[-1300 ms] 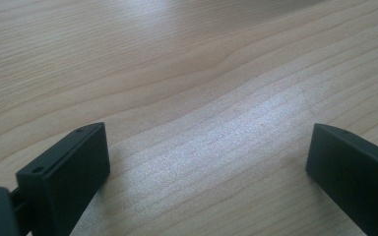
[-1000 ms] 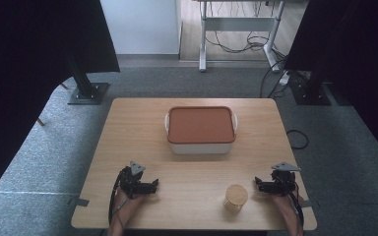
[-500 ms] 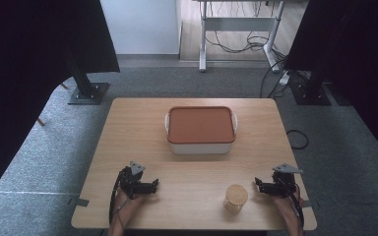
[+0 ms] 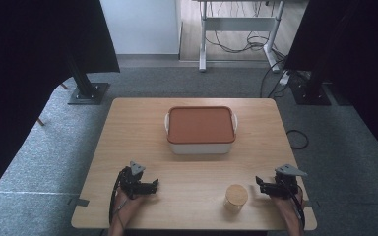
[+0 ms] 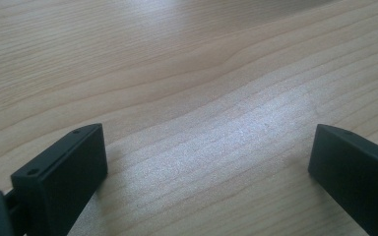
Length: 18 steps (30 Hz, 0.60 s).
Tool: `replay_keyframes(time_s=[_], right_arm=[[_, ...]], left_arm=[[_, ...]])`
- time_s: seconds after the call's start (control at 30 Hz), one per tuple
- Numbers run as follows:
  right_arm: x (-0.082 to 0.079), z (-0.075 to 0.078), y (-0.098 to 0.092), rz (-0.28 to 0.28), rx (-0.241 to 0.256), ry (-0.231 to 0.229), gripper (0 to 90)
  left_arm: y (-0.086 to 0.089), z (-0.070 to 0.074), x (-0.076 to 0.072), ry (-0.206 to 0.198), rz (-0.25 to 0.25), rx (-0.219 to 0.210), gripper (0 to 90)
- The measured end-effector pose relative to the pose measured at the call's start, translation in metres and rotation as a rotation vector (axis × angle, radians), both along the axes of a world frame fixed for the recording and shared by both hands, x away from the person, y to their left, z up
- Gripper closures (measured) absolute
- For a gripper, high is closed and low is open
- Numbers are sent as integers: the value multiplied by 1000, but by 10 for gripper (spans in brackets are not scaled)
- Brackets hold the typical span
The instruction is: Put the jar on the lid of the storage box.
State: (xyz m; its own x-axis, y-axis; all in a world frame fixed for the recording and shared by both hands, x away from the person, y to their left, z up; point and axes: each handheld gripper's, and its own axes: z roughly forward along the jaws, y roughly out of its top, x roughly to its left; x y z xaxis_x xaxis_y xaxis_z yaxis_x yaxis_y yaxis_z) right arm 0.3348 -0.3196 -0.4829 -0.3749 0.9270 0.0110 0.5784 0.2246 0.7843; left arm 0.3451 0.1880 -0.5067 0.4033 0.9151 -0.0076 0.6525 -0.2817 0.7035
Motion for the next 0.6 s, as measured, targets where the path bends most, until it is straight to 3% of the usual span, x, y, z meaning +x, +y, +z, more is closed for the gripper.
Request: replay_keyframes(time_s=[0.6], right_arm=[[-9,10,2,7,14,-44,92]], left_arm=[[0,0,0,0,-2,-1,12]])
